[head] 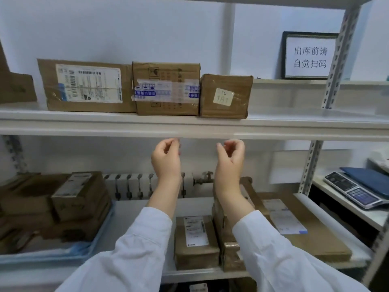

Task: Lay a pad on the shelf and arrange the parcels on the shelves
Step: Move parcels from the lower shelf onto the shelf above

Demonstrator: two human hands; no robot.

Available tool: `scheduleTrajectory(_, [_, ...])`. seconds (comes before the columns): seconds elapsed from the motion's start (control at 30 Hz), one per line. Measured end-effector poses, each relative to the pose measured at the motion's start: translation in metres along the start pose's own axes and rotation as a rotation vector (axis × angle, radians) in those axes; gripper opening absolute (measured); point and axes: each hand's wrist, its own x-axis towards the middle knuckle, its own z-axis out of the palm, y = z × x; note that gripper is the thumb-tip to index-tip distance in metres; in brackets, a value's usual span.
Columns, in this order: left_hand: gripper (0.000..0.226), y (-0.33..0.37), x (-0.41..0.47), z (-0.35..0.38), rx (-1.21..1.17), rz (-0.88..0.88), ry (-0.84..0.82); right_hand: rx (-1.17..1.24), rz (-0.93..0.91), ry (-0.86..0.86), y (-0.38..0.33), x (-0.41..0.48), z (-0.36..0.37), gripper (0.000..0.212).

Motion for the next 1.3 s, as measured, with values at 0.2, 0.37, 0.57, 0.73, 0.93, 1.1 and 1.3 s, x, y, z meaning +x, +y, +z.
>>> scheduleTrajectory(0.2, [0.021, -0.037, -0.003, -0.018, -0.007, -0.166, 0.005, -0.107, 0.302, -0.170, 0.046, -0.027, 0.014, 0.012])
scheduleTrajectory(0.37, [0.021, -0.073, 0.000, -0.036, 0.024, -0.346, 0.006, -0.292, 0.557, -0.240, 0.090, -0.036, 0.007, 0.030])
scheduleTrajectory(0.57, [0.020, -0.136, -0.016, -0.057, 0.177, -0.625, -0.013, -0.573, 1.007, -0.352, 0.146, -0.066, -0.009, 0.068])
scheduleTrajectory(0.73, [0.011, -0.175, -0.037, -0.069, 0.286, -0.804, -0.085, -0.699, 1.158, -0.358, 0.173, -0.083, -0.023, 0.074])
scheduleTrajectory(0.93, [0.014, -0.201, -0.056, -0.070, 0.352, -1.044, -0.197, -0.748, 1.219, -0.332, 0.192, -0.091, -0.024, 0.072])
scheduleTrajectory(1.1, [0.037, -0.223, -0.064, -0.075, 0.374, -1.148, -0.299, -0.858, 1.197, -0.296, 0.198, -0.092, -0.024, 0.066])
scheduleTrajectory(1.3, [0.048, -0.226, -0.053, -0.088, 0.419, -0.974, -0.270, -0.742, 1.153, -0.201, 0.191, -0.089, -0.024, 0.068])
